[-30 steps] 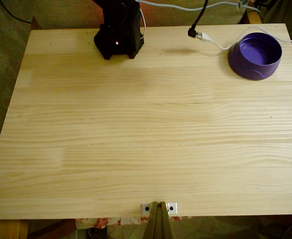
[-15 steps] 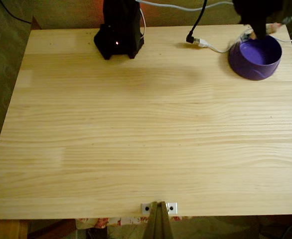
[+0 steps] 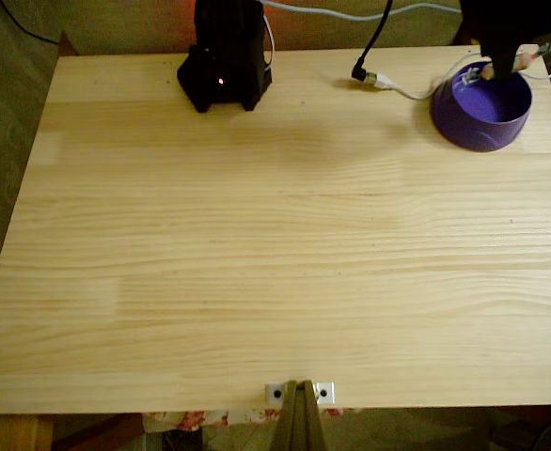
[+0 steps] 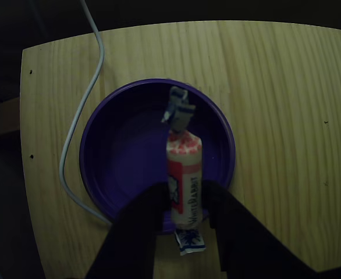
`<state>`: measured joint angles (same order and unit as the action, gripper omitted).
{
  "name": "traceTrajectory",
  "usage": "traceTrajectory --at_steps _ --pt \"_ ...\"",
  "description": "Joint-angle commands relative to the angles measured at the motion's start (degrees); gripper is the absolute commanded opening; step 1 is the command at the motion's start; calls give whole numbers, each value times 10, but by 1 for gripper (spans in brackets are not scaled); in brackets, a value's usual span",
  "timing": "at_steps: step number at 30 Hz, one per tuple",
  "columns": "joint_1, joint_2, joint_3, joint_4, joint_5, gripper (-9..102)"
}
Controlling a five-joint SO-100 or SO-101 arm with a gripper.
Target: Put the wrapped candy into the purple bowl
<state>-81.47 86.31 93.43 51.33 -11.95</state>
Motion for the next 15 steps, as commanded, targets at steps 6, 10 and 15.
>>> traceTrajectory --at_steps 6,10,15 --pt "-2 9 -42 -5 4 15" --pt "6 11 -41 -5 -4 16" --pt "52 44 -62 11 -2 4"
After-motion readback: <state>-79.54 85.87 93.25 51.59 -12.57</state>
